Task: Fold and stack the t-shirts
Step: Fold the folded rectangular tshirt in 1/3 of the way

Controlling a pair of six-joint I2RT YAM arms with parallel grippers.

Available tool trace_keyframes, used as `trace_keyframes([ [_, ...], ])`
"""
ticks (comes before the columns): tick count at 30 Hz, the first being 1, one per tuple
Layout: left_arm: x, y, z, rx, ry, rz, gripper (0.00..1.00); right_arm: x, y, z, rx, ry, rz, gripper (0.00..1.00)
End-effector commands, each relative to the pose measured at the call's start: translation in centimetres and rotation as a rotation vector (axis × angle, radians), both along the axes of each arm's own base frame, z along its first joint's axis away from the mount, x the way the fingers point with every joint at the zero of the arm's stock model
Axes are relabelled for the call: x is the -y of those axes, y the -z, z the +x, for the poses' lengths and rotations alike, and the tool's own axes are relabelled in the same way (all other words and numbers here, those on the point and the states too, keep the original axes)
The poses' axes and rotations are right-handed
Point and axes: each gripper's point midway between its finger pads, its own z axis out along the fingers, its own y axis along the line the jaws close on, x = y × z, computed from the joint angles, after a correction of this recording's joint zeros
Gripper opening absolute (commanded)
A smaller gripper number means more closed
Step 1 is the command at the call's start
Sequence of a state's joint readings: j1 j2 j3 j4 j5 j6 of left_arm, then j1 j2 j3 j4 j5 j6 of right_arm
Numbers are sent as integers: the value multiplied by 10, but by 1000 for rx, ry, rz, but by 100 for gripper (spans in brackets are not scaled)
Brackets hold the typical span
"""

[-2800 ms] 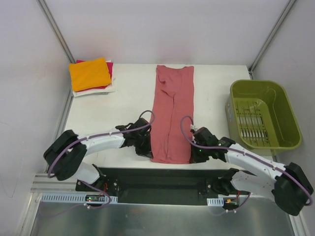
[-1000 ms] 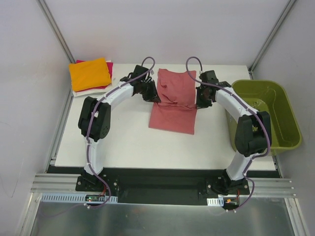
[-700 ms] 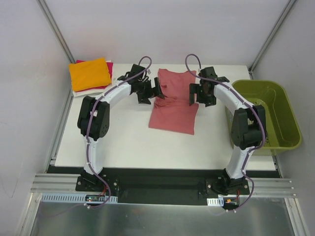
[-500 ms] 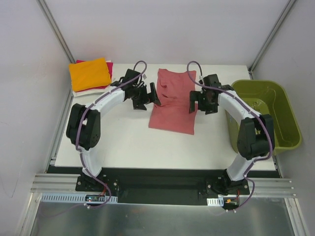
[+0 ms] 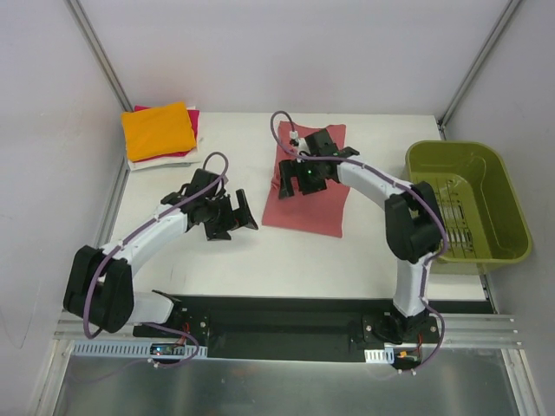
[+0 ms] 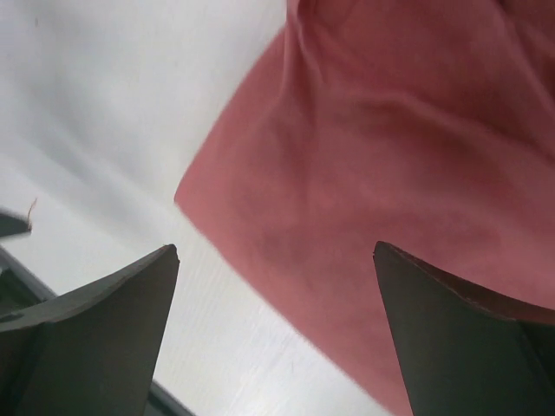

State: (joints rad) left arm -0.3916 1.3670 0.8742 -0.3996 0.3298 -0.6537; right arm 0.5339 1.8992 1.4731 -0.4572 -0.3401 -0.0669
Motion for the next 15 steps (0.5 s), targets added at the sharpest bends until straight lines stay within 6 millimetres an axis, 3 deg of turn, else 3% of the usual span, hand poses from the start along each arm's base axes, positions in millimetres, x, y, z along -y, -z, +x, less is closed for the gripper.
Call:
trace_keyframes([
  [1, -11, -3, -16, 24, -69, -9, 99, -36, 1, 70, 82, 39, 68, 99],
  [2, -11, -4, -18, 23, -71, -14, 99, -39, 1, 81, 94, 39, 58, 100],
  [3, -13, -3, -23, 23, -72, -17, 99, -41, 28, 89, 56, 43, 19, 100],
  [4, -14, -3, -24, 23, -76, -18, 99, -44, 6, 113, 112, 70, 6, 100],
  [5, -14, -3, -26, 20, -75, -21, 99, -44, 7, 122, 118, 80, -4, 100],
  [6, -14, -5, -28, 24, -75, -26, 99, -43, 24, 132, 101, 92, -24, 100],
  [7, -14, -6, -28, 28, -75, -28, 99, -47, 3, 150, 159, 113, 0, 99],
  [10, -15, -11, -29, 46, -70, -33, 99, -39, -15, 174, 215, 162, 38, 100],
  [11, -15, -10, -30, 46, -69, -32, 99, -36, -17, 172, 214, 160, 45, 100],
  [13, -16, -12, -29, 55, -70, -27, 99, -31, -52, 170, 292, 124, 69, 100],
  [14, -17, -11, -29, 52, -72, -23, 99, -26, -41, 158, 277, 96, 41, 99],
  [15, -18, -11, -29, 57, -75, -17, 99, -23, -72, 149, 334, 74, 53, 99],
])
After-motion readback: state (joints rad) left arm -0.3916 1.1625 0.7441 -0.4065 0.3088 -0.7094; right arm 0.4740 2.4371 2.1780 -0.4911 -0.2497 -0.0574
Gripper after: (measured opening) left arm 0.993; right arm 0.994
